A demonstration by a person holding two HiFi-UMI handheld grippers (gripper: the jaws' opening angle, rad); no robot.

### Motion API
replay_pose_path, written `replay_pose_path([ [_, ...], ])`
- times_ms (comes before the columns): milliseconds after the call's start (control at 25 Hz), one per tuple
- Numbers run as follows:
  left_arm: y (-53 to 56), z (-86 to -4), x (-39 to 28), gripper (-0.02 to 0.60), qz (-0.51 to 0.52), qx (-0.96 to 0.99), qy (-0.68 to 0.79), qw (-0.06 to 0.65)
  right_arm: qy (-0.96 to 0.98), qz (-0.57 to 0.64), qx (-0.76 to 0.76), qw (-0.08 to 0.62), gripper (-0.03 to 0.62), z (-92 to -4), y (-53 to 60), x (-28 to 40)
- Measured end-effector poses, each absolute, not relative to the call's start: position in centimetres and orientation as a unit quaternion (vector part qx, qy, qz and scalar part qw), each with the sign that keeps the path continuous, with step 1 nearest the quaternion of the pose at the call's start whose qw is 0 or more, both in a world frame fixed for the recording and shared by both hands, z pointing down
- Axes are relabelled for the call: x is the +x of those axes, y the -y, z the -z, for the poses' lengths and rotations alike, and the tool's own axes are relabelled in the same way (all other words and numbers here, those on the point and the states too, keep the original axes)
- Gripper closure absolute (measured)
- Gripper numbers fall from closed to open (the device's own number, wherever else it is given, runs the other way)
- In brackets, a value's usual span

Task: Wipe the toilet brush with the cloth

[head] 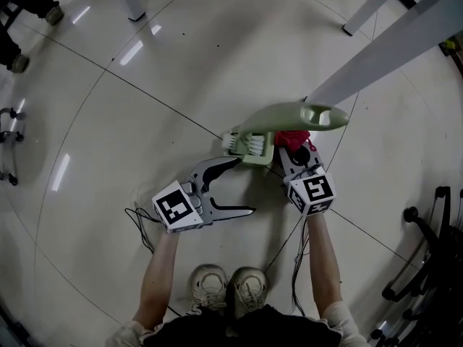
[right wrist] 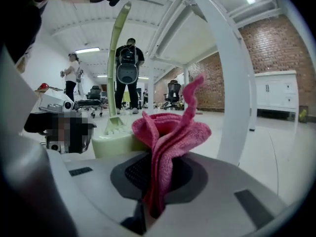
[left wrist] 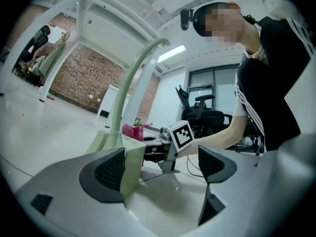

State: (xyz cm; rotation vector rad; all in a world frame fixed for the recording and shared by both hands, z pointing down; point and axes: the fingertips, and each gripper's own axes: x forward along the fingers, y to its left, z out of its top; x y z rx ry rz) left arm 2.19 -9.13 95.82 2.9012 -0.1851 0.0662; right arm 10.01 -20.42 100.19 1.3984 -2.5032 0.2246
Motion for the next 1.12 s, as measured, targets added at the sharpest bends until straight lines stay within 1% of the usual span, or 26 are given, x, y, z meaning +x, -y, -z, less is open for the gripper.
replay_pose_path([
  [160,9.4,-95.8,2.4,0.115,-0.026,0.991,0.064,0.115,0.883,-0.084,0.444,0.131,0.562,-99.9,20.7,9.2],
  [480,9.5,-95.8,2.5,0.115,-0.021,0.991,0.072,0.112,0.878,-0.142,0.45,0.078,0.562,-100.0,15.7,8.6],
  [840,9.5,-95.7,2.6,0.115,-0.013,0.99,0.079,0.12,0.869,-0.169,0.461,0.054,0.562,-99.8,11.1,7.1],
  [1000,10.4,-95.8,1.0,0.115,0.004,0.984,0.106,0.142,0.886,-0.163,0.43,0.053,0.562,-99.6,9.0,3.7],
  [1120,11.2,-95.9,-0.5,0.115,0.004,0.981,0.13,0.142,0.899,-0.151,0.406,0.066,0.563,-100.2,9.2,0.2],
])
